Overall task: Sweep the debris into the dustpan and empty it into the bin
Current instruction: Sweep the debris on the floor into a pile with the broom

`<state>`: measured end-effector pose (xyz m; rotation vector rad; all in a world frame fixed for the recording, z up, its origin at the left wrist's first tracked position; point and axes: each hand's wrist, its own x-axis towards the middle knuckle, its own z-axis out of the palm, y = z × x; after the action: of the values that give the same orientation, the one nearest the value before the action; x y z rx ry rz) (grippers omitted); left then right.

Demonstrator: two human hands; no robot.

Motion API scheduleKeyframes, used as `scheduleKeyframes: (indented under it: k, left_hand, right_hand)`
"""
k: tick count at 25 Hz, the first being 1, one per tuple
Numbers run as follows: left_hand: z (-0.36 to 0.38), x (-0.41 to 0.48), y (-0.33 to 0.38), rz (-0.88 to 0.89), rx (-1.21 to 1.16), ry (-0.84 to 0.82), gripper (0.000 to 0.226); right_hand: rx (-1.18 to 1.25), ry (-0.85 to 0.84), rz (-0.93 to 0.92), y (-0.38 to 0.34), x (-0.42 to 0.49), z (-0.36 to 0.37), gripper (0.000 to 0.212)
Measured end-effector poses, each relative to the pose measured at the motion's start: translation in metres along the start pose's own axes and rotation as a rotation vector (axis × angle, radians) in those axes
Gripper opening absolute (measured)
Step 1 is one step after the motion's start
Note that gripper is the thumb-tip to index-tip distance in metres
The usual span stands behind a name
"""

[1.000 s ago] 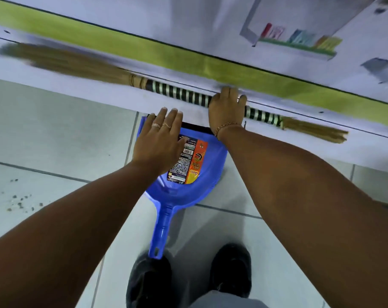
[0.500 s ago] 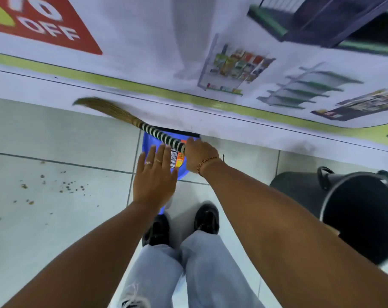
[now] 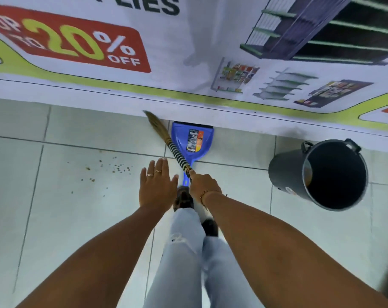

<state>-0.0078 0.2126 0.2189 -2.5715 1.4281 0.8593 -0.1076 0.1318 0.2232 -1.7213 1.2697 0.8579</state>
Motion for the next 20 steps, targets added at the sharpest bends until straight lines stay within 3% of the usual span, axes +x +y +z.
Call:
scheduleKeyframes:
  k: [8,20]
  left_hand:
    - [0.007,-0.112,-0.043,-0.059,-0.088,-0.009,0.059]
    - [0.054,-0.193,-0.177,-0.028,-0.034,-0.042,0.056]
  right_hand:
    - [0.228,0.078,0.193,-0.011,-0.074,0.094,0.042]
    - [0.064,0.104,0.117,-0.085,-0.066,0.230,0.037]
